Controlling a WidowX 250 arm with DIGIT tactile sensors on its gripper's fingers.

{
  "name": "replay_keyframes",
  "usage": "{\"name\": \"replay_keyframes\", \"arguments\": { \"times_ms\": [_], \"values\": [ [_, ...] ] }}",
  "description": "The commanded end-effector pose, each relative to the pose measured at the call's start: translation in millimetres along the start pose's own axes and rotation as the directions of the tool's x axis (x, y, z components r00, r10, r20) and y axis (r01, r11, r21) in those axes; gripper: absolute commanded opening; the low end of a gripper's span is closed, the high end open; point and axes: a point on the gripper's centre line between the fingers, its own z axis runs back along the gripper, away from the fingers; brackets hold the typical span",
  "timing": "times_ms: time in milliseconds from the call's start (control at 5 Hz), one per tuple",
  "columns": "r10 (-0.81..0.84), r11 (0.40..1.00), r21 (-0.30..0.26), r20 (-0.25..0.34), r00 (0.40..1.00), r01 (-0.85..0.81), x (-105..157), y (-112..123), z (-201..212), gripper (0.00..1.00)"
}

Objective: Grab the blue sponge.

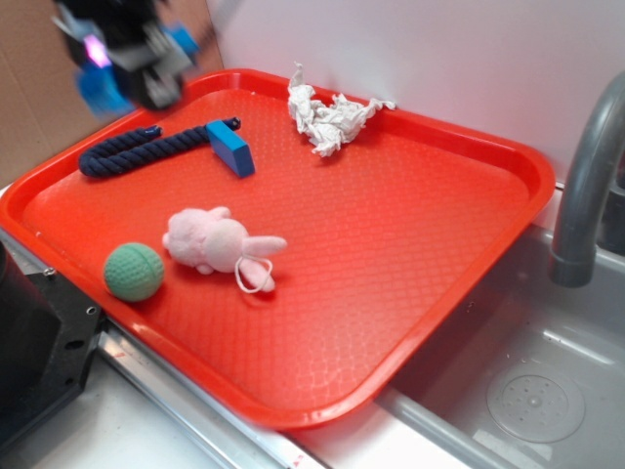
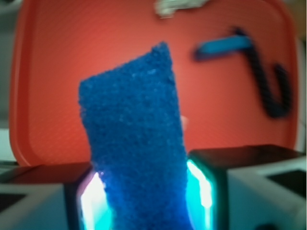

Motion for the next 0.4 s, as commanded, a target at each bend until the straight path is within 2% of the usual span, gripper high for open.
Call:
{"name": "replay_keyframes", "arguments": {
  "times_ms": [0, 200],
  "values": [
    [0.092, 0.993, 0.072, 0.022, 0.996, -0.093, 6, 39, 33, 0.0],
    [0.084, 0.992, 0.098, -0.01, 0.996, -0.082, 12, 33, 22, 0.0]
  ]
}}
